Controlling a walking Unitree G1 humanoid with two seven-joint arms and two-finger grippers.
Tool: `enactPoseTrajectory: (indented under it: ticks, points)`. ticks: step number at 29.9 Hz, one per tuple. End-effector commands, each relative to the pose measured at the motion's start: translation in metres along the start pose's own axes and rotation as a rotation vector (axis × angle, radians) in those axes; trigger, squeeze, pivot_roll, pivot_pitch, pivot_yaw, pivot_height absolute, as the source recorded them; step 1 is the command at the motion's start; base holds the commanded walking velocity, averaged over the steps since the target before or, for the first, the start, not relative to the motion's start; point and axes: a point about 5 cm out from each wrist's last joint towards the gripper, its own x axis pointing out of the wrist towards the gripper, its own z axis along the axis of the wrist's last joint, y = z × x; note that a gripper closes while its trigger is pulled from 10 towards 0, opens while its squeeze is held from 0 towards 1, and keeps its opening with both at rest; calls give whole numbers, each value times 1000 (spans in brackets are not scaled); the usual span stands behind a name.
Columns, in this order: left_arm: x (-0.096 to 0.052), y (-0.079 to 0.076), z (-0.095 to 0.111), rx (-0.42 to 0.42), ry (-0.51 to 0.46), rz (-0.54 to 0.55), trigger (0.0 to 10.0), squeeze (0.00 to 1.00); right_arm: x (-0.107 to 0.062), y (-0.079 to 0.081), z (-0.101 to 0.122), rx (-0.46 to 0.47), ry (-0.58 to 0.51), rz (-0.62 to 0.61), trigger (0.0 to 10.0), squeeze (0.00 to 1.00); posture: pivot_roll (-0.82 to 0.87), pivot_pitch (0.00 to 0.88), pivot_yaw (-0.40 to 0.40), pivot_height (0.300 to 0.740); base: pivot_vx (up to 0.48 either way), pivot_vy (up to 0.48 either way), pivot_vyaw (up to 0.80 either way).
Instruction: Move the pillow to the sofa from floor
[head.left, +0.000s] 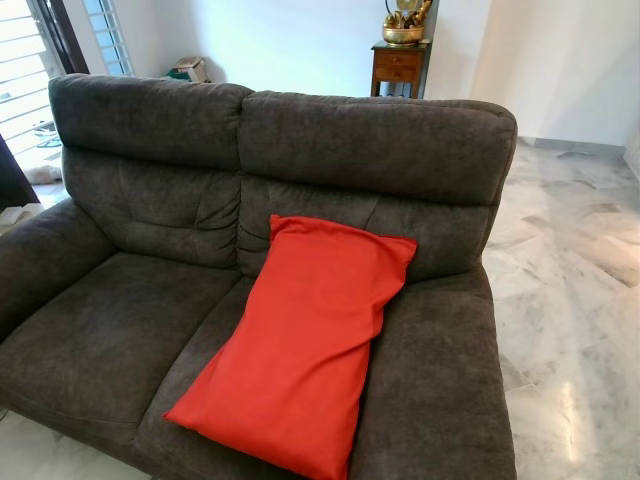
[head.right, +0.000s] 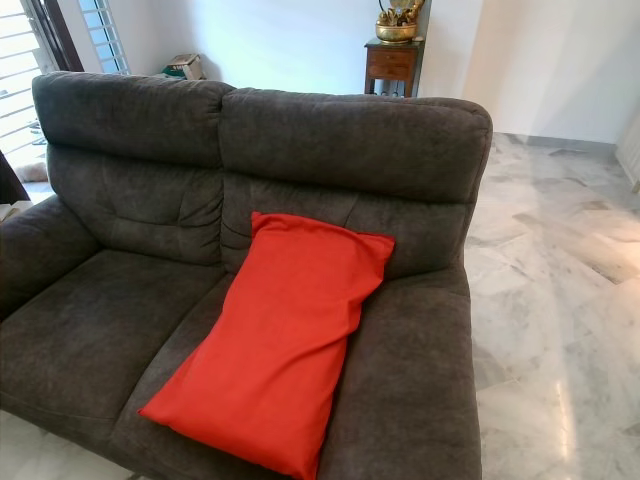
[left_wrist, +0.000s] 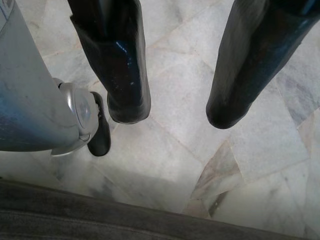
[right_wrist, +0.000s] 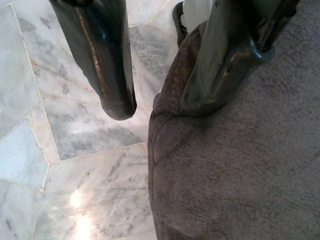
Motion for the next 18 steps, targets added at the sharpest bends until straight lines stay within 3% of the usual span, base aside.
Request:
enactPoseTrajectory:
  ticks: [1, 18]
  points:
    - [-1, 3, -2, 8, 9, 6, 10000, 0, 1, 15, 7, -5, -25, 55, 10000, 0, -8, 0, 67, 740, 0, 0, 0]
    - [-1, 3, -5, 1, 14, 6, 10000, 0, 0, 15, 4, -6, -16, 58, 10000, 0, -8, 0, 66, 740, 0, 0, 0]
